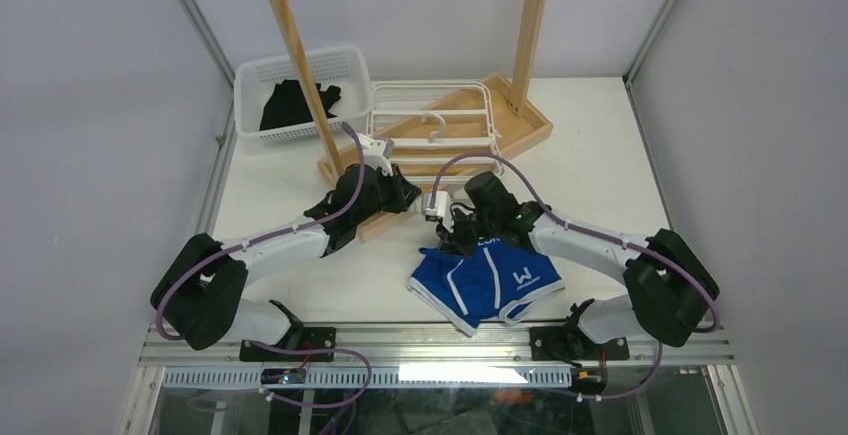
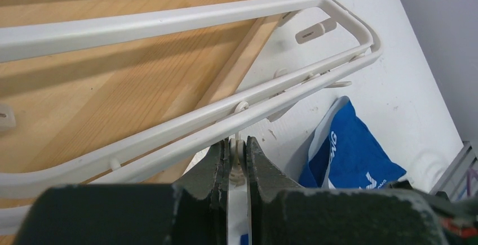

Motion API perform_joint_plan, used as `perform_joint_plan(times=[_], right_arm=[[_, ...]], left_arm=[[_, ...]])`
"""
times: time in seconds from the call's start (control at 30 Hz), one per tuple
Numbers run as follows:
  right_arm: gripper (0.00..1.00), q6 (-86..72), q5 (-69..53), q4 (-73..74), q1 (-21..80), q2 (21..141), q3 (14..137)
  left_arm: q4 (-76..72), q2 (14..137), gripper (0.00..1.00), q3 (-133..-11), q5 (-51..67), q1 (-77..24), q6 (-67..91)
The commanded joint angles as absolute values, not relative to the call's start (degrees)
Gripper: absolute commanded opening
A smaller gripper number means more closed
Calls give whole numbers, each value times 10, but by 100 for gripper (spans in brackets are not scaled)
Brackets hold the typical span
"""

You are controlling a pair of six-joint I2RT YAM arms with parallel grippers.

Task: Clip the underwear to the hanger
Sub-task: Clamp the underwear onto the hanger.

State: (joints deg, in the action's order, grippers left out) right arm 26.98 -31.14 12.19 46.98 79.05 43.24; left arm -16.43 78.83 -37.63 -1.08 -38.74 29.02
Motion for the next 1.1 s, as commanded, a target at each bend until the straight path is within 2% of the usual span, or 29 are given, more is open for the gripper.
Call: perform_joint_plan(times=[0.0, 0.27, 0.63, 1.07], right_arm=[[0, 224, -408, 38, 433, 781, 432], [0, 200, -478, -36, 405, 820, 436], [0, 166, -418, -107, 392, 828, 430], [0, 136, -413, -132, 372, 832, 424]], left_arm=[[-227, 749, 0, -364, 38, -382, 294], [-264, 737, 0, -350, 107, -382, 276], [-286, 741, 0, -339, 154, -382, 271], [-296, 737, 0, -330, 168, -382, 272]])
